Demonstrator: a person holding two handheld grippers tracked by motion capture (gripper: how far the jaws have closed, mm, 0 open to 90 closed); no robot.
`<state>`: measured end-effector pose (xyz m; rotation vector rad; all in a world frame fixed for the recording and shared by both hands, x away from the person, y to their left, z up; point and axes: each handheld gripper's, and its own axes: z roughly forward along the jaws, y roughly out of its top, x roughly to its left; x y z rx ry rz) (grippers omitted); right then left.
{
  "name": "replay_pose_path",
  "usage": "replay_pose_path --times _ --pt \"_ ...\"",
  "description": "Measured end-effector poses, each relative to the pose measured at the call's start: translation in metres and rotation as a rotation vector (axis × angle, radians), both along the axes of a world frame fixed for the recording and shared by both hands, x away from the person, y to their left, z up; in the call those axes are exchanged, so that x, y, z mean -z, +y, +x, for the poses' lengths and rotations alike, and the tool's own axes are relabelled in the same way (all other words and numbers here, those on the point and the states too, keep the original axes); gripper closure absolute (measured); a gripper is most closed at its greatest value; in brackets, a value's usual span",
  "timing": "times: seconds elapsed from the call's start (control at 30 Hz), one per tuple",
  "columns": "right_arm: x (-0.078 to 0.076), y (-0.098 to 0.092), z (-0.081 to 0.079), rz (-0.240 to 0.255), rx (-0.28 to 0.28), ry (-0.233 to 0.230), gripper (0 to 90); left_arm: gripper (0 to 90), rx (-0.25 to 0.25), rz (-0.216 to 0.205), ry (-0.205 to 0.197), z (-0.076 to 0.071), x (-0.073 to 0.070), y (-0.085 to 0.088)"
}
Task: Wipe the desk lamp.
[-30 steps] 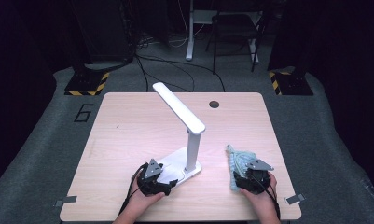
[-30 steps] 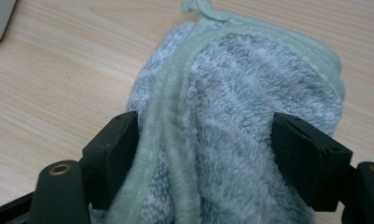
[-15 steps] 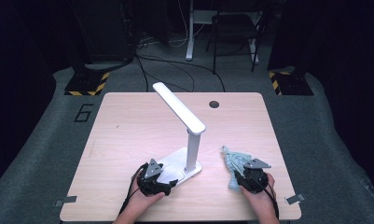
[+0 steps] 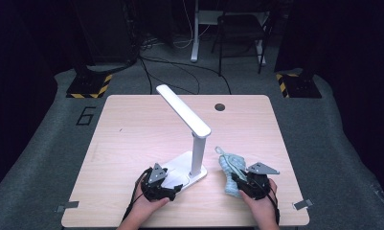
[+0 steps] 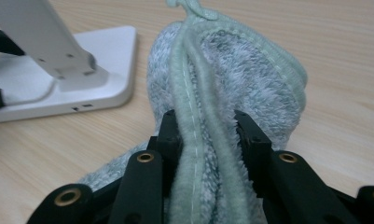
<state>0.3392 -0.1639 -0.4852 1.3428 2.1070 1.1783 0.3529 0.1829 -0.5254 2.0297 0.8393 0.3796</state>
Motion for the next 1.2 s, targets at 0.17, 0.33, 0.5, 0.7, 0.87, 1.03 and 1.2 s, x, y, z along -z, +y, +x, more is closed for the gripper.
replay_pose_path --times 0.17,0.33,0.5,0.7,0.87,1.03,1.2 --pt "-0.017 0.021 0.002 0.024 -0.034 -0.011 67.4 12.3 0.0 -0.001 0.0 0.0 0.0 0.0" --pt "-0.02 0.043 0.009 0.042 -0.053 0.01 67.4 12.3 -0.007 -0.001 -0.004 -0.001 0.0 -0.001" --pt "-0.025 0.065 -0.003 0.054 -0.144 0.007 67.4 12.4 -0.016 -0.004 -0.012 -0.001 0.001 -0.001" --pt "-0.031 0.073 -0.012 0.081 -0.193 0.005 67.4 12.4 -0.015 -0.004 -0.012 -0.001 0.001 -0.001" --pt "-0.037 0.079 -0.016 0.118 -0.226 0.012 67.1 12.4 -0.013 -0.001 -0.015 -0.001 0.001 -0.001" --pt "-0.042 0.085 -0.02 0.139 -0.241 -0.006 65.1 12.5 -0.001 0.004 -0.006 0.0 0.0 0.0" --pt "-0.046 0.096 -0.023 0.076 -0.272 -0.069 63.3 12.6 0.0 0.003 -0.006 0.0 0.0 0.0"
